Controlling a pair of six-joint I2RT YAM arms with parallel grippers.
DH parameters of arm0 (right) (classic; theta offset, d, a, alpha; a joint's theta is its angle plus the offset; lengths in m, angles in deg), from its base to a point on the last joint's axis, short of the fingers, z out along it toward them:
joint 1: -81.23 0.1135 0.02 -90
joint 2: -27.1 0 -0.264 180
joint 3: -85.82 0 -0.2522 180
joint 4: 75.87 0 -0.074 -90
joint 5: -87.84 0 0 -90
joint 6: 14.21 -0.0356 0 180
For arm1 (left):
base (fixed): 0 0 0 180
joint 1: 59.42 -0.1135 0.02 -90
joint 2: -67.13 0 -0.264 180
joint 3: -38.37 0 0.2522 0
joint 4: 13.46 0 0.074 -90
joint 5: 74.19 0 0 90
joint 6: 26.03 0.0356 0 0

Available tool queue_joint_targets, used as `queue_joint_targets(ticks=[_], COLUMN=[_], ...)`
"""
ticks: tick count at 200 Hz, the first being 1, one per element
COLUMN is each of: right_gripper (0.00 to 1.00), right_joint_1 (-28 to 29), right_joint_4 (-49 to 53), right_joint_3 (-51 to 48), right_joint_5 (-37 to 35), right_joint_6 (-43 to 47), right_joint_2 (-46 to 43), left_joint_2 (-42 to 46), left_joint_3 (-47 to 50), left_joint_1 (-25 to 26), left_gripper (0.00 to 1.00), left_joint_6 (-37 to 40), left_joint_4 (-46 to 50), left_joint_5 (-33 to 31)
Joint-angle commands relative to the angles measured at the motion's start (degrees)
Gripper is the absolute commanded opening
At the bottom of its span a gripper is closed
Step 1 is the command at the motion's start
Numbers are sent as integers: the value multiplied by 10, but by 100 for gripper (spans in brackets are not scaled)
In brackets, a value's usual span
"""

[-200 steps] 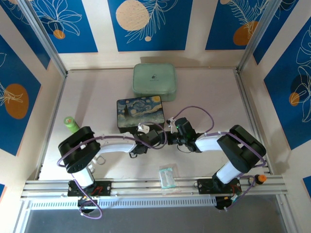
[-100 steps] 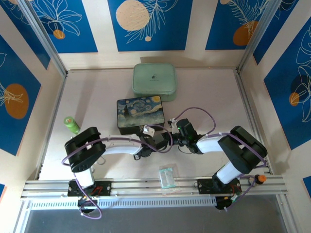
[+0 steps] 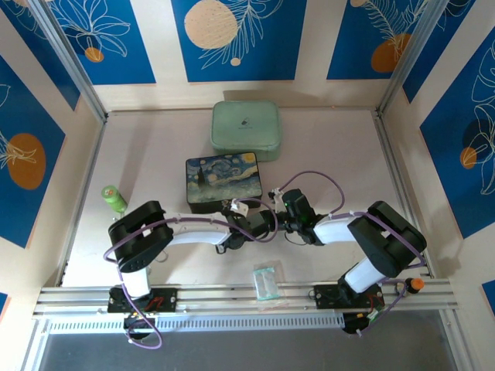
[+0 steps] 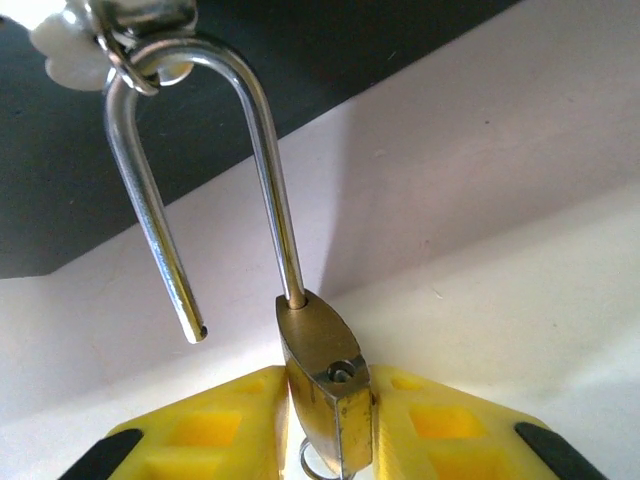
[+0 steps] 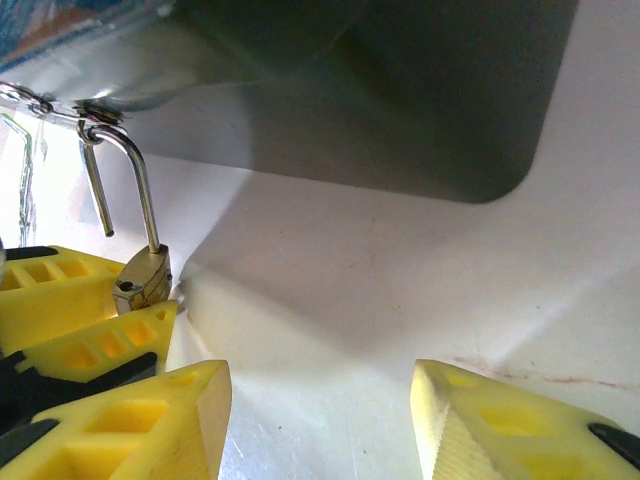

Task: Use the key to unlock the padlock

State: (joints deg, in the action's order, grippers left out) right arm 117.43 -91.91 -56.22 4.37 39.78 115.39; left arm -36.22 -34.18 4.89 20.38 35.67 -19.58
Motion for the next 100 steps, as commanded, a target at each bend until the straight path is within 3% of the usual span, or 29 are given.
queue_joint_targets(ticks=[1, 100], right_gripper=[52, 52], right_joint_1=[-8, -11], right_joint_4=[20, 19], right_joint_3=[-12, -18], right_joint_5=[-2, -7], right_joint_6=[0, -2], right_joint_2=[1, -9], left_joint_2=[1, -6], left_joint_3=[-10, -33], left_joint_1=[8, 27], left_gripper=[28, 42], left_joint_6=[-8, -9], left_joint_4=[-2, 11], left_joint_5=[17, 18])
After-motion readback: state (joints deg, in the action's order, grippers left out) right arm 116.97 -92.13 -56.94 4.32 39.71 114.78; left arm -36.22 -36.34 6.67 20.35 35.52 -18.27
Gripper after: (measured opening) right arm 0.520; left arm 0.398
